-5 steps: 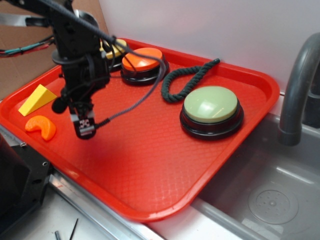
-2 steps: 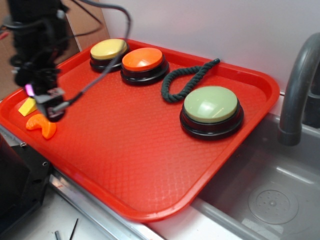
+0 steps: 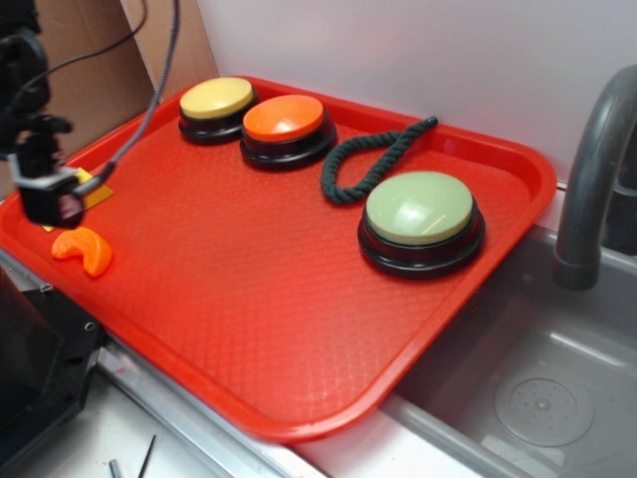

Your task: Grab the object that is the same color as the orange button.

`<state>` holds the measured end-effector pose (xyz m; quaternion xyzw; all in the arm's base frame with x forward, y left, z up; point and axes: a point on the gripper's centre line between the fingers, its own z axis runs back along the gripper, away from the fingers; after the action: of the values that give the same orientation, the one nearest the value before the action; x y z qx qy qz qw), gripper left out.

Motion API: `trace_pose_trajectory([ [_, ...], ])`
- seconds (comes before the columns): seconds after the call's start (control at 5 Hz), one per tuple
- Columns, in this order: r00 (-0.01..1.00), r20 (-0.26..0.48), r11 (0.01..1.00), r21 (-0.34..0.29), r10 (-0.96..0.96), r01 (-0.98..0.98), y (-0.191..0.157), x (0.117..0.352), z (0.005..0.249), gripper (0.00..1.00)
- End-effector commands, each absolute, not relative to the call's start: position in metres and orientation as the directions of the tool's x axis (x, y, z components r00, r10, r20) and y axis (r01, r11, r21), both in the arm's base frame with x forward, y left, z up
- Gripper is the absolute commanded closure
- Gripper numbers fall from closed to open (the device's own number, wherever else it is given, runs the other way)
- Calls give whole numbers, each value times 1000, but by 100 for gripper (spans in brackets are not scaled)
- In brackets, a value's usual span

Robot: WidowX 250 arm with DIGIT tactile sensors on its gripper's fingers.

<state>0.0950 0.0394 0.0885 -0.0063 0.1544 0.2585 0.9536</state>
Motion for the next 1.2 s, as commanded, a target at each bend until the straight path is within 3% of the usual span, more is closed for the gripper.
trace_pose_trajectory([
  [0.0,673,-143,688,176,726,-704,44,127,85,0],
  [0.6,673,-143,688,176,726,-704,44,127,85,0],
  [0.8,625,-89,631,149,775,-761,50,133,81,0],
  [1.0,587,-49,586,180,808,-790,54,140,69,0],
])
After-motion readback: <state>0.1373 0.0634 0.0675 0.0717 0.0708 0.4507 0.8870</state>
